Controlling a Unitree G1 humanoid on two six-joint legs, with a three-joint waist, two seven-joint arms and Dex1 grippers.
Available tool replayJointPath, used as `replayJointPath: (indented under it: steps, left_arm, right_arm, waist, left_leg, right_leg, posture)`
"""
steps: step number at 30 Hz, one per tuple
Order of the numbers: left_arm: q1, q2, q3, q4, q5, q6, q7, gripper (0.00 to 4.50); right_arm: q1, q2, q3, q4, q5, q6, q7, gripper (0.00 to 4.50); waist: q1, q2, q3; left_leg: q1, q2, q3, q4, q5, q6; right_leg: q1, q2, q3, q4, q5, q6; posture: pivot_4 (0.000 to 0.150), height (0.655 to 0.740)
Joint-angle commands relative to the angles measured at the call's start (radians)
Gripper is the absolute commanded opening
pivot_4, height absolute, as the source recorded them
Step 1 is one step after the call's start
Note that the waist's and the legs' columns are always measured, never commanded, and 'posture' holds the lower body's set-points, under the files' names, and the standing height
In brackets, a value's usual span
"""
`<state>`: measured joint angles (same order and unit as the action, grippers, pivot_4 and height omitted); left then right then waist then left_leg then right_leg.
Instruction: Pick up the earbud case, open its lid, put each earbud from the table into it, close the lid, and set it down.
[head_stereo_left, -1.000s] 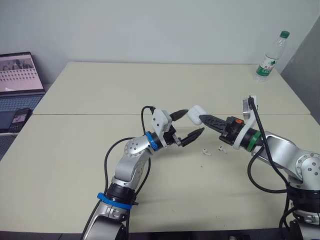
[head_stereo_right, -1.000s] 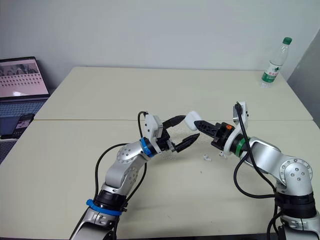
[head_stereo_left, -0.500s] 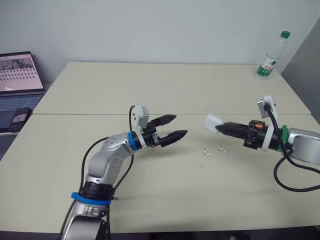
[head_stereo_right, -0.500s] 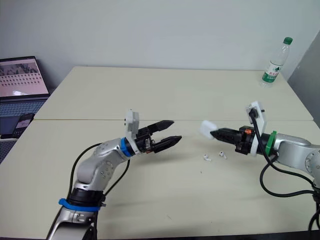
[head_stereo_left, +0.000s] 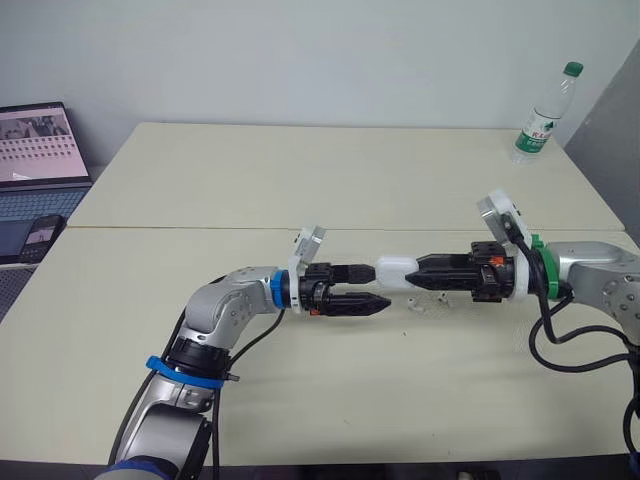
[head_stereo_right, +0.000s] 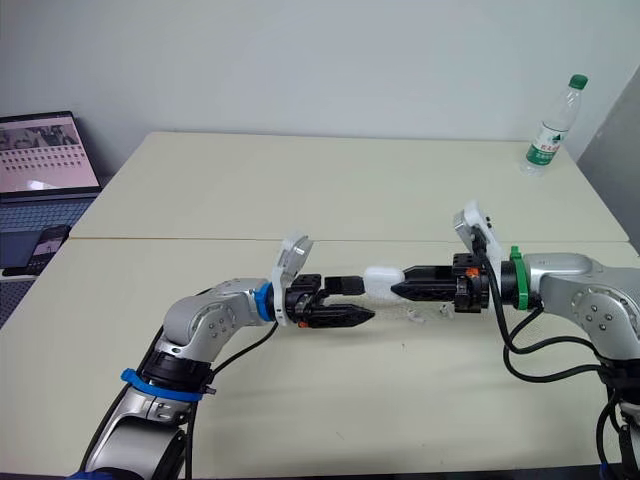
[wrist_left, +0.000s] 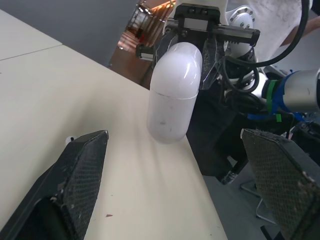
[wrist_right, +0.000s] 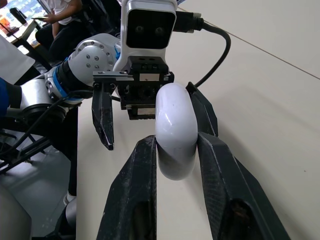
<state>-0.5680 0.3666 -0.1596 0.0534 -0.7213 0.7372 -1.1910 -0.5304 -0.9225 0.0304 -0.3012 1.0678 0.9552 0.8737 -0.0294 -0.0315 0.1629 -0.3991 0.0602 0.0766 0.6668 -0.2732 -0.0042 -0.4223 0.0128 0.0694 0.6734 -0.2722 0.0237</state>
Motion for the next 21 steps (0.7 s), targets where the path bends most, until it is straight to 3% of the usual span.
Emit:
replayJointPath:
  steps: [1,12,15,21]
  left_arm:
    - [-0.019,-0.006,0.016,-0.033,-0.028,0.021,-0.018,4.46]
    - [-0.003,-0.004,0.043,-0.067,-0.079,0.075,-0.032,4.46]
    - [0.005,-0.005,0.046,-0.079,-0.09,0.087,-0.024,3.83]
    - [0.014,-0.017,0.051,-0.095,-0.098,0.1,-0.012,1.96]
  right_arm:
    - [-0.018,0.004,-0.042,-0.046,-0.002,0.011,0.01,0.93]
    - [-0.016,0.038,-0.057,-0.058,-0.017,0.035,0.001,0.93]
    - [-0.013,0.041,-0.063,-0.059,-0.016,0.042,-0.003,0.93]
    - [-0.007,0.047,-0.07,-0.063,-0.02,0.049,-0.003,0.93]
  waist:
    - [0.0,0.0,0.0]
    - [-0.001,0.0,0.0]
    - [-0.001,0.0,0.0]
    - [-0.001,0.0,0.0]
  left_leg:
    - [0.0,0.0,0.0,0.0,0.0,0.0]
    - [0.0,0.0,-0.001,0.002,0.0,0.0]
    - [0.0,0.0,-0.001,0.003,0.0,0.0]
    - [0.0,0.0,-0.001,0.005,0.0,0.0]
  right_leg:
    - [0.0,0.0,0.0,0.0,0.0,0.0]
    - [0.0,0.0,0.0,0.002,0.0,0.0]
    - [0.0,0.0,0.0,0.003,0.0,0.0]
    - [0.0,0.0,-0.001,0.004,0.0,0.0]
  posture:
    - [0.15,0.7362]
    - [0.15,0.7362]
    - [0.15,0.7362]
    - [0.15,0.7362]
